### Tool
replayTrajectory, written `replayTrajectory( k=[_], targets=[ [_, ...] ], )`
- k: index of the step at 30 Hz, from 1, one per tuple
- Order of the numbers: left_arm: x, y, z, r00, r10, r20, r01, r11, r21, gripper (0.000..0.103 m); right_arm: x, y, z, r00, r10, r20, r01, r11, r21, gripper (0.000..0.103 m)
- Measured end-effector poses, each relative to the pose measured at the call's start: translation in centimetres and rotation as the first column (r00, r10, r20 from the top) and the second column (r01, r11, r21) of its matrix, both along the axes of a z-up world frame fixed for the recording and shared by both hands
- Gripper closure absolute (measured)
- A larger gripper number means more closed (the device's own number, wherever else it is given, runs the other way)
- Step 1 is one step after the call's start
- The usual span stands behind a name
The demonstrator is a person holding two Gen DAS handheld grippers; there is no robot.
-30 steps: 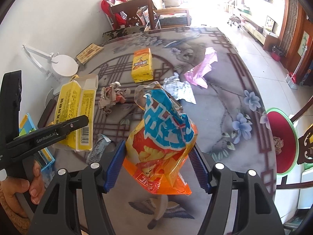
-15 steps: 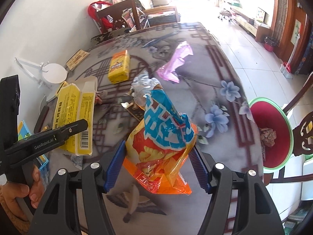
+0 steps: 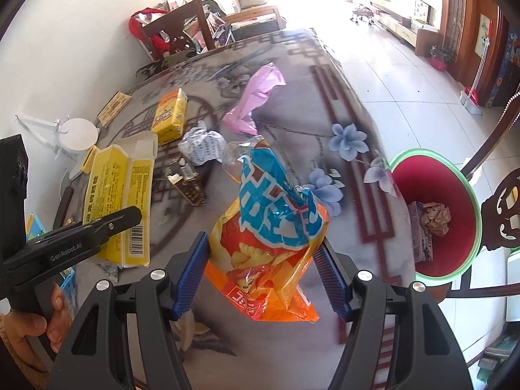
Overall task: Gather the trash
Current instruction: 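Carry the orange chip bag over the red bin and release it with the right gripper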
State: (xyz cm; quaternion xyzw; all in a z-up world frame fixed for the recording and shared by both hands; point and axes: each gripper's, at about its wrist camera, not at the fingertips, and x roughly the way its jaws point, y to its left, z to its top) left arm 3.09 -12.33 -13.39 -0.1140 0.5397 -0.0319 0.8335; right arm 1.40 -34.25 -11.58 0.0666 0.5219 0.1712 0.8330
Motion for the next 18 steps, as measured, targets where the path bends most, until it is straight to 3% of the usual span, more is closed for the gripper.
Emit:
replayTrajectory(
  k=[10, 18],
  targets=[
    [1.2, -3.2, -0.2, 1.0, -0.007, -0.013, 0.007, 1.0, -0.004, 0.067, 1.1, -4.7, -0.5, 0.999, -0.049, -0.01, 0.049, 0.999, 0.002, 0.04],
    [2.1, -7.4, -0.4, 0.998, -0.068, -0.013, 0.068, 0.998, -0.013, 0.067, 2.8, -13.1, -1.1, 0.976, -0.218, -0.003, 0.217, 0.975, -0.05, 0.04]
  ],
)
